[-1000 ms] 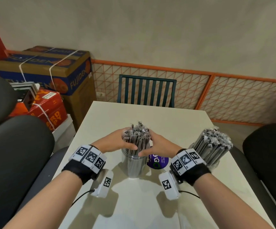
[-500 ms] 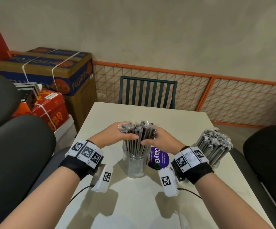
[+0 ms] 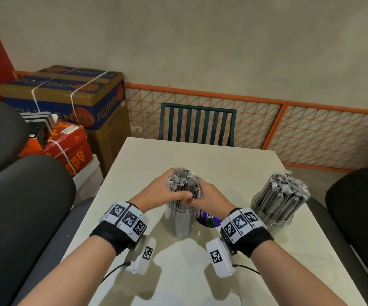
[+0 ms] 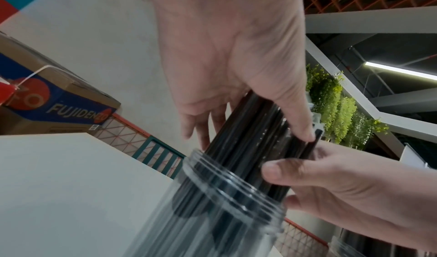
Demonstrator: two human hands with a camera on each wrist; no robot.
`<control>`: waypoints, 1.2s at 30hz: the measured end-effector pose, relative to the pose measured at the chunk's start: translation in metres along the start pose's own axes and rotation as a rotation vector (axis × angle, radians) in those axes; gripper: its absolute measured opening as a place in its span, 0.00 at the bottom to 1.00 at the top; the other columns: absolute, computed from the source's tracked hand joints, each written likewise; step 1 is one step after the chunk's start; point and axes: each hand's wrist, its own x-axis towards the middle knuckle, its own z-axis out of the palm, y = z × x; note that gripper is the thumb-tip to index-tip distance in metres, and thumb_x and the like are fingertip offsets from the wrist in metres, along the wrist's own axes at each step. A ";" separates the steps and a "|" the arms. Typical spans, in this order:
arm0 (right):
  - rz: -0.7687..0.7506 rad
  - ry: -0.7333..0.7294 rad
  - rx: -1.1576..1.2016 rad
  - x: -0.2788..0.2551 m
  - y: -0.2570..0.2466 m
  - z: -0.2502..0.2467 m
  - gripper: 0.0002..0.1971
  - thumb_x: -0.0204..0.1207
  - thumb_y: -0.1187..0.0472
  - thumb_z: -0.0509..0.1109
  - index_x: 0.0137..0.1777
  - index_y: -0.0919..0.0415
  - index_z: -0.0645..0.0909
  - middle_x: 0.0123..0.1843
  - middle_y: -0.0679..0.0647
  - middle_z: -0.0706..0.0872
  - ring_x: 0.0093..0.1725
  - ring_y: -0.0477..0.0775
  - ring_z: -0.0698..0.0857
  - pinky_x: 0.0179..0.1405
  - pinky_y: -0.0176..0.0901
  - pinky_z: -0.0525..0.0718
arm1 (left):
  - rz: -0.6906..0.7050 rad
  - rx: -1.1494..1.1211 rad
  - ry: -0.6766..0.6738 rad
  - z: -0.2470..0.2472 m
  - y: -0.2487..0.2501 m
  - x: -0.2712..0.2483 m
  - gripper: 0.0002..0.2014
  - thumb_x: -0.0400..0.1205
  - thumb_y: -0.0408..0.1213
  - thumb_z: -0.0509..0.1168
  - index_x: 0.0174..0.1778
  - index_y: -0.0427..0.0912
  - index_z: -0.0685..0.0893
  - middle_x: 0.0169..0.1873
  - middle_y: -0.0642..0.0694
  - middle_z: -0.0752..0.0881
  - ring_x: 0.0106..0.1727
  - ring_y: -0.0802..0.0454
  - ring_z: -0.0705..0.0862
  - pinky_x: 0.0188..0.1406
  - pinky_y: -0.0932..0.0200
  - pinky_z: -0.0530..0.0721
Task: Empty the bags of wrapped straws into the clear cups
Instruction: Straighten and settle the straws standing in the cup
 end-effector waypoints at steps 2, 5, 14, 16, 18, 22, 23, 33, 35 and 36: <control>-0.018 0.060 0.033 0.001 -0.003 -0.001 0.25 0.73 0.59 0.73 0.70 0.57 0.73 0.62 0.54 0.85 0.61 0.52 0.84 0.54 0.34 0.79 | 0.035 0.054 0.063 -0.001 0.008 -0.001 0.20 0.74 0.42 0.74 0.61 0.47 0.81 0.53 0.53 0.87 0.55 0.60 0.84 0.56 0.65 0.82; -0.057 0.100 0.120 0.004 -0.010 -0.012 0.25 0.73 0.57 0.74 0.71 0.55 0.74 0.63 0.51 0.86 0.61 0.48 0.84 0.55 0.32 0.80 | 0.090 0.054 0.077 -0.012 0.026 0.001 0.14 0.78 0.36 0.70 0.59 0.46 0.83 0.48 0.55 0.86 0.49 0.68 0.83 0.44 0.80 0.79; -0.012 -0.148 -0.016 -0.001 0.011 -0.022 0.42 0.66 0.55 0.80 0.77 0.54 0.62 0.75 0.49 0.72 0.74 0.48 0.71 0.72 0.42 0.69 | -0.053 -0.141 -0.015 -0.008 -0.002 -0.004 0.50 0.63 0.51 0.79 0.78 0.54 0.60 0.70 0.53 0.73 0.68 0.55 0.75 0.68 0.56 0.75; -0.005 -0.166 -0.029 0.001 0.017 -0.023 0.46 0.65 0.55 0.81 0.80 0.55 0.58 0.79 0.51 0.66 0.77 0.50 0.66 0.77 0.45 0.65 | -0.030 -0.201 0.041 0.001 -0.006 -0.010 0.55 0.57 0.55 0.80 0.78 0.53 0.58 0.68 0.58 0.73 0.68 0.59 0.74 0.68 0.58 0.72; 0.005 -0.194 -0.006 0.005 0.021 -0.023 0.50 0.64 0.54 0.81 0.81 0.56 0.55 0.81 0.51 0.63 0.79 0.50 0.64 0.80 0.49 0.62 | -0.031 -0.225 0.091 0.012 -0.007 -0.014 0.54 0.61 0.49 0.79 0.80 0.52 0.55 0.68 0.58 0.71 0.68 0.60 0.73 0.68 0.60 0.70; 0.001 -0.229 0.066 0.013 0.021 -0.021 0.51 0.63 0.54 0.81 0.81 0.53 0.54 0.80 0.49 0.67 0.77 0.48 0.67 0.80 0.53 0.63 | -0.030 -0.203 0.190 0.028 -0.015 -0.014 0.55 0.65 0.49 0.79 0.81 0.52 0.50 0.74 0.52 0.68 0.74 0.56 0.69 0.73 0.57 0.67; -0.004 -0.234 0.068 0.016 0.019 -0.021 0.50 0.64 0.54 0.81 0.81 0.52 0.54 0.80 0.49 0.68 0.77 0.48 0.68 0.80 0.52 0.64 | -0.030 -0.209 0.211 0.032 -0.015 -0.014 0.57 0.62 0.54 0.79 0.81 0.53 0.49 0.76 0.51 0.68 0.75 0.55 0.69 0.76 0.53 0.67; -0.062 -0.137 0.142 0.028 0.002 -0.016 0.33 0.69 0.65 0.77 0.74 0.57 0.70 0.67 0.53 0.82 0.67 0.51 0.80 0.69 0.45 0.77 | -0.011 -0.176 0.296 0.035 -0.004 0.002 0.39 0.71 0.40 0.76 0.75 0.48 0.64 0.60 0.54 0.79 0.63 0.57 0.78 0.54 0.72 0.75; -0.061 -0.121 0.175 0.028 0.000 -0.019 0.30 0.66 0.69 0.78 0.69 0.60 0.74 0.61 0.54 0.85 0.63 0.52 0.83 0.65 0.44 0.80 | 0.001 -0.093 0.306 0.026 -0.001 0.004 0.27 0.74 0.41 0.74 0.69 0.46 0.75 0.54 0.54 0.83 0.60 0.55 0.82 0.47 0.75 0.76; -0.068 -0.106 0.176 0.028 -0.002 -0.022 0.29 0.66 0.68 0.78 0.68 0.61 0.75 0.61 0.54 0.85 0.62 0.53 0.83 0.66 0.47 0.81 | 0.013 -0.072 0.288 0.021 0.003 0.004 0.23 0.74 0.40 0.73 0.65 0.46 0.78 0.53 0.54 0.85 0.57 0.56 0.83 0.48 0.74 0.77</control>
